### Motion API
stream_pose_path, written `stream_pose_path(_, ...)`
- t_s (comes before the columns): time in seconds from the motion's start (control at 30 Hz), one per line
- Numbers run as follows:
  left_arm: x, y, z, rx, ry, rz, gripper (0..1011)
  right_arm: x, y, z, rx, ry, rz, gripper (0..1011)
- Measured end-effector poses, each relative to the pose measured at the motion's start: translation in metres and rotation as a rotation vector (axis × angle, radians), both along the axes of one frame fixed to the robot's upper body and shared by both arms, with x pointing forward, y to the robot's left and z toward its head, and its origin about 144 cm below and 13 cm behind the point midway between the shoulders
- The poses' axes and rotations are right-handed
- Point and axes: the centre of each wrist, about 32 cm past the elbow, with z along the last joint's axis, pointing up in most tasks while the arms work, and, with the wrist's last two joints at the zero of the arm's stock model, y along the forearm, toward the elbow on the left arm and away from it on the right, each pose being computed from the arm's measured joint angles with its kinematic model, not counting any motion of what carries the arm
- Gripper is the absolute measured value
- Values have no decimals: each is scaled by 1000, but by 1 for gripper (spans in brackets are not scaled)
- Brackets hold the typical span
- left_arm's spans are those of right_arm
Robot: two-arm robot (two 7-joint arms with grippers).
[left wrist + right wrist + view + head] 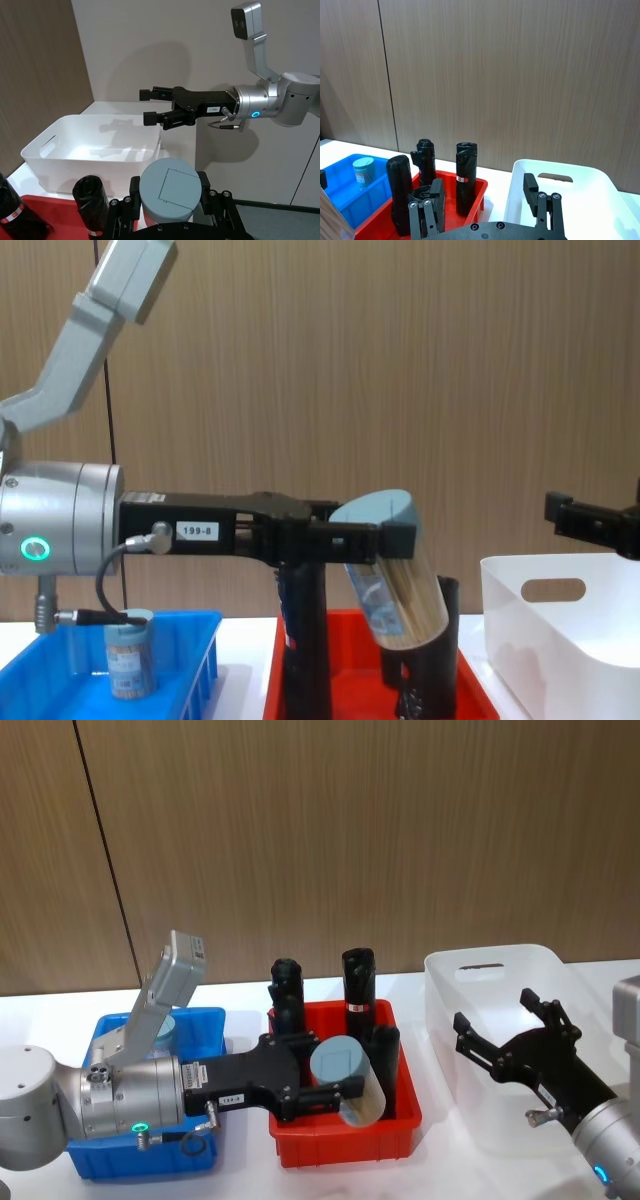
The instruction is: Pick the cotton swabs from the blue box and place them into the white box.
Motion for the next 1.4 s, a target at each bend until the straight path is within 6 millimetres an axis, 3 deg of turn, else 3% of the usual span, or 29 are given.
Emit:
stream_pose_path(0.7,3,-2,0,-9,0,-30,671,2,-13,7,-65,18,122,1002)
stream_pose_path(1.4,3,-2,0,-10,0,-36,671,10,-56,28,-154,168,392,1002)
